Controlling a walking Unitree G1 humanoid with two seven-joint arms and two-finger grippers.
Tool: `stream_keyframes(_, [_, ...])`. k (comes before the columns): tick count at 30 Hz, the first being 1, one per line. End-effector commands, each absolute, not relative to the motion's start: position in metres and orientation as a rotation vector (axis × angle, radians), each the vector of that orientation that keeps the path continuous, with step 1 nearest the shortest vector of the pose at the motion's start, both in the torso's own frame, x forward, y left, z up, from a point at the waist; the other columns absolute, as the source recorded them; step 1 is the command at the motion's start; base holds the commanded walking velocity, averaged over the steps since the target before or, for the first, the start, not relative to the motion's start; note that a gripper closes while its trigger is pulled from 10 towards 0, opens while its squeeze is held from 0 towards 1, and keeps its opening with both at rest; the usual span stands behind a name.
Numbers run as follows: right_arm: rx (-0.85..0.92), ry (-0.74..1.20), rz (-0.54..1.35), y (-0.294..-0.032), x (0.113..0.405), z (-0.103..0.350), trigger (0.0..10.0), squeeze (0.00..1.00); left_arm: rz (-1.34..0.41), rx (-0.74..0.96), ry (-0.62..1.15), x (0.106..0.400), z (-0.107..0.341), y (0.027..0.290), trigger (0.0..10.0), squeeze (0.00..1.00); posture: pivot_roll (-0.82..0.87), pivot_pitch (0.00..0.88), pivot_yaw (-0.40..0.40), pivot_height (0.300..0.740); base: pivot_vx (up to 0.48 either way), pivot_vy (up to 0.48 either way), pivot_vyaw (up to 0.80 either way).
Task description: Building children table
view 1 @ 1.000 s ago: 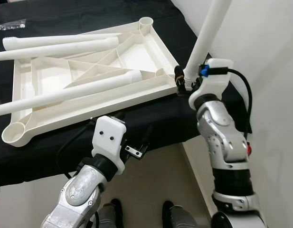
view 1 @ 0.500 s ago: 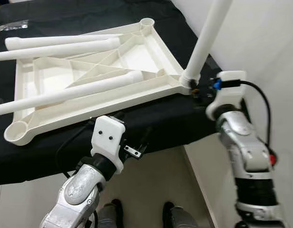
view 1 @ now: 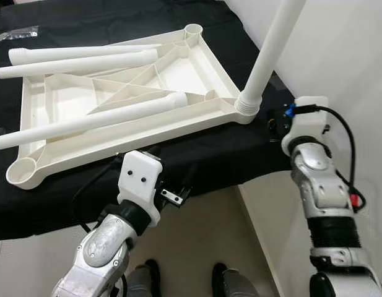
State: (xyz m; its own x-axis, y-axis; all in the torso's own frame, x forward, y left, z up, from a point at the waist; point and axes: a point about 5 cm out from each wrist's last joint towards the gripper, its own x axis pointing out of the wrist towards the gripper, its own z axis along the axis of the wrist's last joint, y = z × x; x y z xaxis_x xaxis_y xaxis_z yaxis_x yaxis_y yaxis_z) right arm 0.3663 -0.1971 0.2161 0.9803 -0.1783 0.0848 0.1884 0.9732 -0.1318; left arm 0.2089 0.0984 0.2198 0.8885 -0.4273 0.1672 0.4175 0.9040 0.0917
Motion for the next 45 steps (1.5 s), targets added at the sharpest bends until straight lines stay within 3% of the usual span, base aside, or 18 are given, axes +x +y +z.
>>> stream_keyframes(1, [-0.139, -0.076, -0.215, -0.198, 0.372, 0.211, 10.0, 0.00, -0.448, 0.058, -0.175, 0.205, 0.220, 0.098, 10.0, 0.00, 0.14, 0.290, -0.032, 0.740, 0.000, 0.000, 0.00])
stream_keyframes(15, [-0.187, -0.112, -0.318, -0.225, 0.384, 0.219, 10.0, 0.00, -0.452, 0.059, -0.170, 0.200, 0.222, 0.098, 10.0, 0.00, 0.15, 0.309, -0.024, 0.740, 0.000, 0.000, 0.00])
stream_keyframes(35, [-0.243, -0.156, -0.236, -0.206, 0.403, 0.218, 10.0, 0.00, -0.459, 0.063, -0.202, 0.197, 0.236, 0.097, 10.0, 0.00, 0.18, 0.332, -0.015, 0.740, 0.000, 0.000, 0.00])
stream_keyframes(45, [-0.262, -0.133, -0.321, -0.222, 0.405, 0.222, 10.0, 0.00, -0.460, 0.068, -0.197, 0.196, 0.238, 0.098, 10.0, 0.00, 0.18, 0.345, -0.013, 0.740, 0.000, 0.000, 0.00])
